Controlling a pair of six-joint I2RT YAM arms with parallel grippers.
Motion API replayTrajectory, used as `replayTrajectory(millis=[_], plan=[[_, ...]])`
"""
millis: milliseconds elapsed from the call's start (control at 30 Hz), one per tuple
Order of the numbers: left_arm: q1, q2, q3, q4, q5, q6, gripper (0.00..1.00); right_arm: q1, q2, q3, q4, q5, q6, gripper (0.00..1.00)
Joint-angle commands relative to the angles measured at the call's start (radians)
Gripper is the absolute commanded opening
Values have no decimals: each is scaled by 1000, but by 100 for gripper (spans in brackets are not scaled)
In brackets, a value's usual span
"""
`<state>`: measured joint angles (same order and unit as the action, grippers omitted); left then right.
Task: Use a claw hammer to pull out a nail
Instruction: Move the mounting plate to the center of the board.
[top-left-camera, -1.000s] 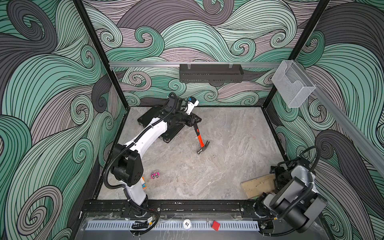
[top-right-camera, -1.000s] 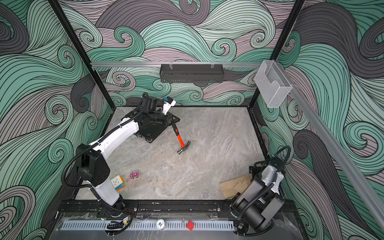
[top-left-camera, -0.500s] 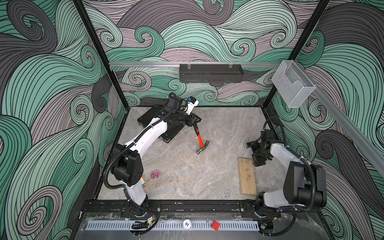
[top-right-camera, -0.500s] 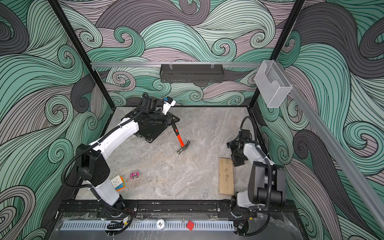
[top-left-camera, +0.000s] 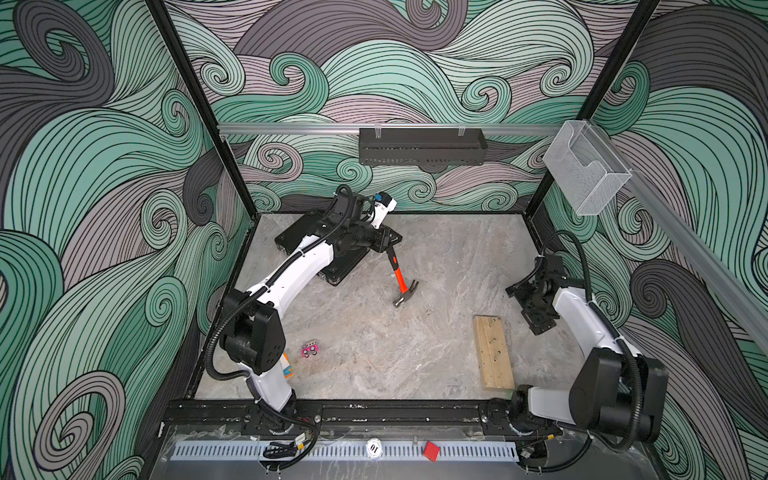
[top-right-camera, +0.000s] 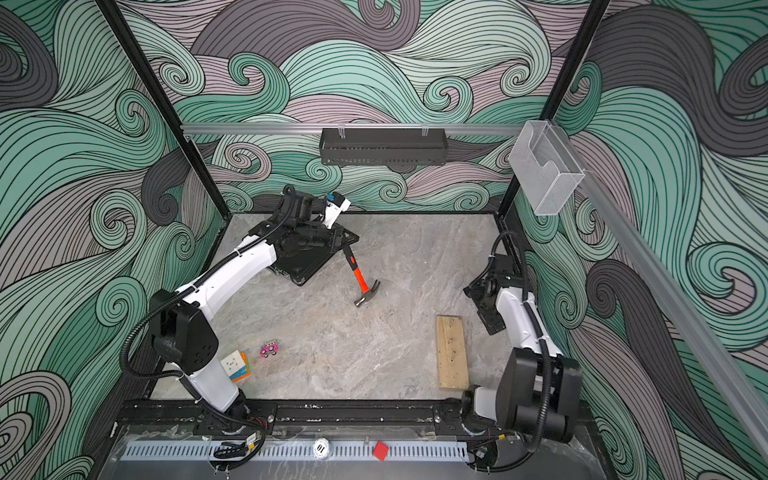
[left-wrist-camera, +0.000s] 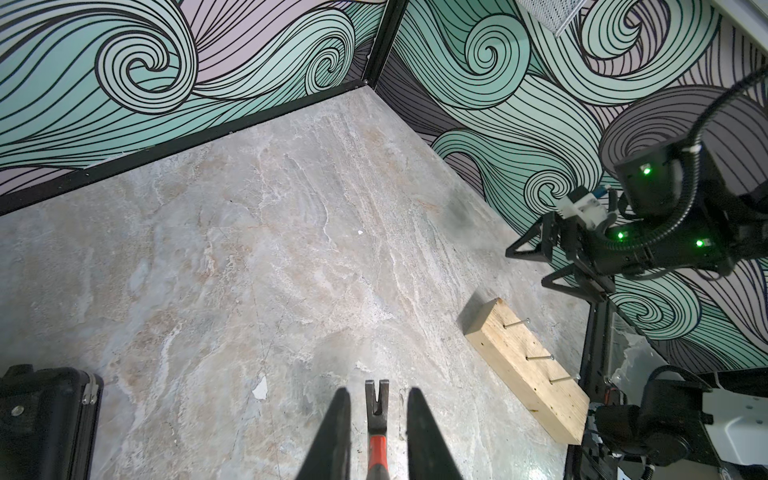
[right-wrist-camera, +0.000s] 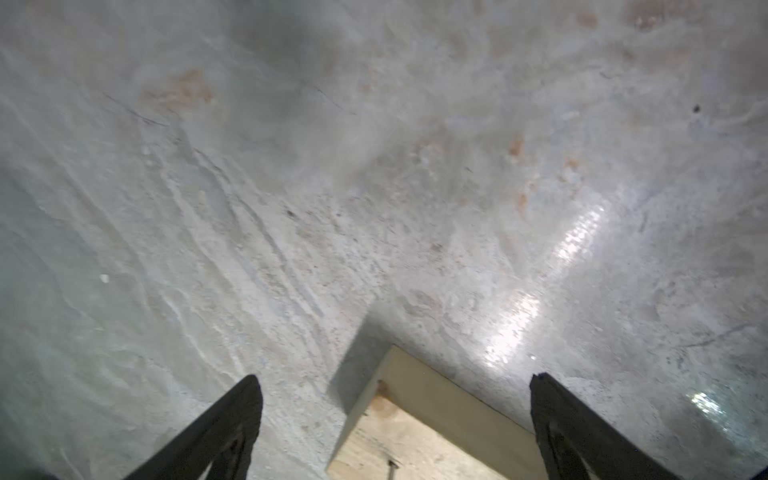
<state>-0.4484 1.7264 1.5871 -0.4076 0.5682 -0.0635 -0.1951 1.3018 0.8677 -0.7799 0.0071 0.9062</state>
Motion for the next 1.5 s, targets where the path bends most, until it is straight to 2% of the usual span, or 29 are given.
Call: replayTrajectory(millis=[0,233,367,533,667,867,1000,1067,1133,1267,1333,1467], plan=[[-5,-52,35,21,39,-23,0,4,-79,-56,-42,-68,-51,100],[-4,-53,42,15,40,-22,0,5,-258,-200,63,-174,-29,100],[-4,-54,46,12,44,-22,0,8,-276,-266,80,-213,21,100],[-4,-57,48,7,38,-18,0,49,-225,-311,163,-245,91,100],[-4,-58,47,6,32,-16,0,135,-179,-312,262,-254,218,100],[-4,-65,48,-2,20,-10,0,346,-156,-324,439,-164,555,100],[-4,-66,47,-3,17,-7,0,459,-51,-234,517,-137,630,100],[-4,-69,44,-6,15,-5,0,471,0,-150,452,-120,567,100],[-4,-76,36,-1,12,-7,0,470,12,-65,300,-46,489,100],[-4,-85,26,4,7,-5,0,464,-53,25,29,128,411,100],[-3,-86,25,6,9,-4,0,448,-97,9,-35,140,411,100],[-6,-85,19,15,13,-6,0,425,-156,-45,-125,72,404,100]])
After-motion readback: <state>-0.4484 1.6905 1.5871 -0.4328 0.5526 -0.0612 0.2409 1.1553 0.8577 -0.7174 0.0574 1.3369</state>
